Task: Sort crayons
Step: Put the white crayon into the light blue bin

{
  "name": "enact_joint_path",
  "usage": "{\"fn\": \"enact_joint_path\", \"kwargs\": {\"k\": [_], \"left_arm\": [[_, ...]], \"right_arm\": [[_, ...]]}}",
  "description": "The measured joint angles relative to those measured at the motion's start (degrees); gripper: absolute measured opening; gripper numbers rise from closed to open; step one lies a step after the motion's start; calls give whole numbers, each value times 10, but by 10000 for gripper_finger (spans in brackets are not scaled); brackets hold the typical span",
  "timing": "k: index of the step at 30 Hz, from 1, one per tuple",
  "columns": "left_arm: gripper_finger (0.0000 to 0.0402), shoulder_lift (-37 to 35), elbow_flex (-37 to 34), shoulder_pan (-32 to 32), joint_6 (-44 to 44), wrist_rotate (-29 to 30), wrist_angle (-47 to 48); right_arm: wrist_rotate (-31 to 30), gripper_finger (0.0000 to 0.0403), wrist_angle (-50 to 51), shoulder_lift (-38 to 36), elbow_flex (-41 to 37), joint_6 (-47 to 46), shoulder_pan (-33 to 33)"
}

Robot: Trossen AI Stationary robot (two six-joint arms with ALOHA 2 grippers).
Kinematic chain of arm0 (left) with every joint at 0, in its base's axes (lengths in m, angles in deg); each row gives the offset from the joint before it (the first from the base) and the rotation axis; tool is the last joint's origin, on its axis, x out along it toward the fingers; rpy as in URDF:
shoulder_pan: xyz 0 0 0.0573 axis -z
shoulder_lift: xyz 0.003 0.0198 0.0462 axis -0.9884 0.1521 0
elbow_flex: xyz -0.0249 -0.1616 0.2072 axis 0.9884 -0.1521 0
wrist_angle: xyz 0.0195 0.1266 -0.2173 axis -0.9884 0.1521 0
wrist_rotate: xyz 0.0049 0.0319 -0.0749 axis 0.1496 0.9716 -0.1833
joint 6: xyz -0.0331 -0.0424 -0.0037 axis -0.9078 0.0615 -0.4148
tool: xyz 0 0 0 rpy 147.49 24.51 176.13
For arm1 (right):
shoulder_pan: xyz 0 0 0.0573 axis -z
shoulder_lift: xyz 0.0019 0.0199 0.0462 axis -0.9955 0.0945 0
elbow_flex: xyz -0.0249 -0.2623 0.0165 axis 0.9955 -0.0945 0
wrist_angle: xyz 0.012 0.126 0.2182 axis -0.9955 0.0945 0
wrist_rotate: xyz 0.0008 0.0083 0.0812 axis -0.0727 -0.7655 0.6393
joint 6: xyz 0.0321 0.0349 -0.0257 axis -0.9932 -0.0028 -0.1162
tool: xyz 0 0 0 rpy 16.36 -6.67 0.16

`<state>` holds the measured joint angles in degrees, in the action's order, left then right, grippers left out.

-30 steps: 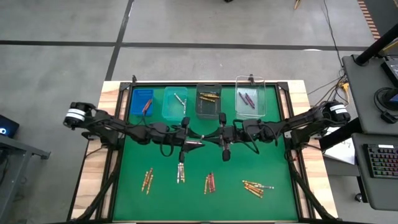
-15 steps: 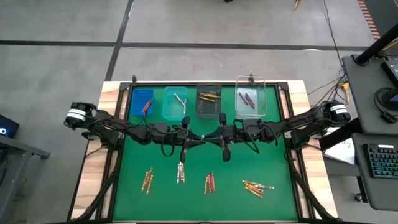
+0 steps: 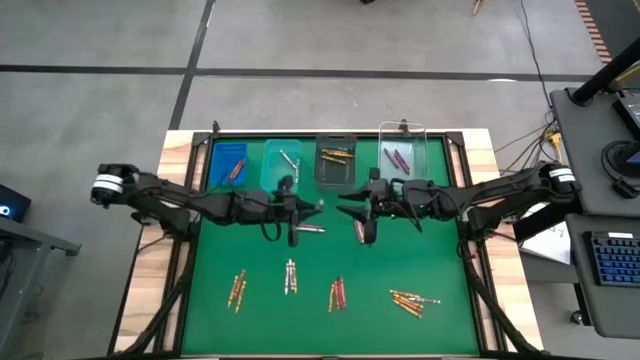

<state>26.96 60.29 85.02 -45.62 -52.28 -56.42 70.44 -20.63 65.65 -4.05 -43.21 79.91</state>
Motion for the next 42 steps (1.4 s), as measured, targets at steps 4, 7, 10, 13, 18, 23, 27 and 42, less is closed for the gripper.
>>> {"fn": "enact_joint_path", "kwargs": {"k": [4,7,10,13,18,23,27,42], "left_arm": [[4,-47,0,-43,-1,58,96],[4,-67,0,-92,-3,73,158],[4,-70,15,-150,-10,73,231],[3,-57,44,-211,-18,73,331],[1,-3,106,-293,-27,73,472],[0,70,157,-341,-9,51,554],[0,129,193,-357,9,42,620],[1,204,240,-360,38,43,652]], "right_arm": [[-14,131,1,-17,0,-10,0],[-14,123,4,-20,0,-5,0],[-22,114,6,-20,0,-3,0],[-33,106,10,-16,0,-2,1],[-33,94,22,-16,0,-2,1],[-34,85,24,-15,0,3,1],[-38,80,36,-15,0,3,1],[-43,74,51,-15,0,5,1]]}}
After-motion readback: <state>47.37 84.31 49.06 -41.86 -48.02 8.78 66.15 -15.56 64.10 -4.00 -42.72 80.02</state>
